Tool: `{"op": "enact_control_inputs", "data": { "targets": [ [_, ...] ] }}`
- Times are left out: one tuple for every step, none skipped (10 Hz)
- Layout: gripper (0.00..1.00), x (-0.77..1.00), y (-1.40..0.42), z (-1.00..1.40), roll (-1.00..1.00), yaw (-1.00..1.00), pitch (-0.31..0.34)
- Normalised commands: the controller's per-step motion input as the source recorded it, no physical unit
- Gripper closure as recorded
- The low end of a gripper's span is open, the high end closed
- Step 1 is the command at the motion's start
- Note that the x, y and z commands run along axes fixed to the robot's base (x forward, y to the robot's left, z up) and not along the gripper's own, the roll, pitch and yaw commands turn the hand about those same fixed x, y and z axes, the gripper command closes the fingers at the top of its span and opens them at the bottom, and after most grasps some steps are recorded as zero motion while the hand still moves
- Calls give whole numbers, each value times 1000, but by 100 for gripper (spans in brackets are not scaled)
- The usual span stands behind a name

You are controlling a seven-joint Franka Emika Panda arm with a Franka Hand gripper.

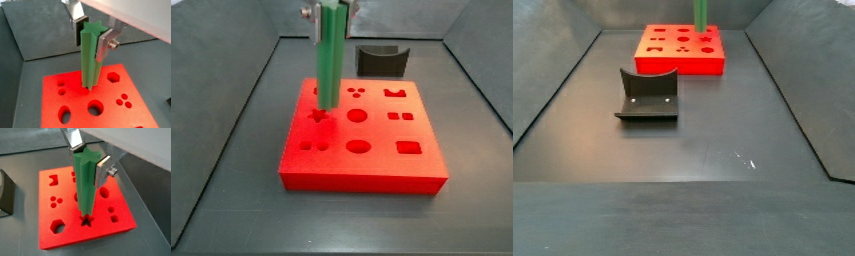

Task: Insert the star object.

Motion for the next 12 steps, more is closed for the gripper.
{"op": "enact_control_inputs", "data": {
  "targets": [
    [100, -111, 0, -254, 0, 0, -20],
    [100, -83, 0, -174, 0, 0, -9],
    [100, -74, 0, -146, 0, 0, 0],
    [100, -186, 0, -54, 0, -11, 0],
    [100, 0, -54, -9, 0, 0, 0],
    [100, 0, -29, -137, 0, 0, -23],
    [100, 0, 0, -177, 0, 0, -29],
    [100, 0, 0, -163, 0, 0, -21],
    [100, 0, 0, -160, 0, 0, -20],
    [100, 0, 0, -169, 0, -11, -21],
    [100, 0, 0, -143, 0, -37, -23],
    [100, 0, 0, -189, 0, -63, -33]
  ]
}}
